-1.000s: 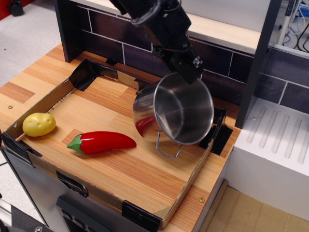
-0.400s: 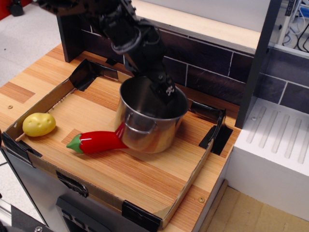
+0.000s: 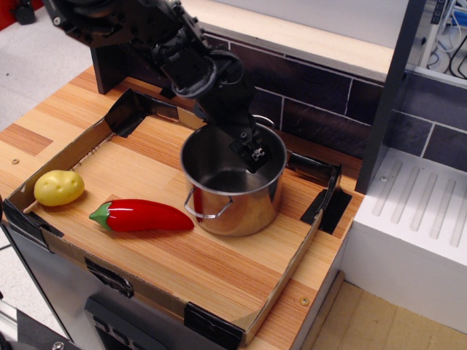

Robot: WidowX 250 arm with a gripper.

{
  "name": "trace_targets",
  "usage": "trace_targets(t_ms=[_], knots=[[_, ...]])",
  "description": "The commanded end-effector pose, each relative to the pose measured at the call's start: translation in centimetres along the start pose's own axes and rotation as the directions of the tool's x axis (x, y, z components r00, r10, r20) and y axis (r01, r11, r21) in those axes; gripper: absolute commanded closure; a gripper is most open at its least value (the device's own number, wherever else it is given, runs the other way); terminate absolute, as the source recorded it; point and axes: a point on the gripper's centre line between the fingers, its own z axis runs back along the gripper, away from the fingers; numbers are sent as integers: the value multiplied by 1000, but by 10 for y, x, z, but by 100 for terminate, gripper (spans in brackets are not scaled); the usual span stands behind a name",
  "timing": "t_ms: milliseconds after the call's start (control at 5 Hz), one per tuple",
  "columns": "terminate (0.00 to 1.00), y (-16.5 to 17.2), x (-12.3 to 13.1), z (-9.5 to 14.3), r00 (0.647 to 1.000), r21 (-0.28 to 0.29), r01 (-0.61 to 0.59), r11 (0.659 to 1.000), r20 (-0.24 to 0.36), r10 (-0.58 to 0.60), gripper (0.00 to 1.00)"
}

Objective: Upright metal pot

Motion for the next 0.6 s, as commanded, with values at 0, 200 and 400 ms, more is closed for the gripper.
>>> trace_targets(t_ms=[0, 200, 400], knots=[[0, -4, 9, 20, 998, 92, 16, 996, 61, -22, 0], [0, -8, 23, 42, 999, 187, 11, 982, 46, -19, 0], [100, -14, 42, 69, 1000, 240, 12, 971, 19, -17, 0]])
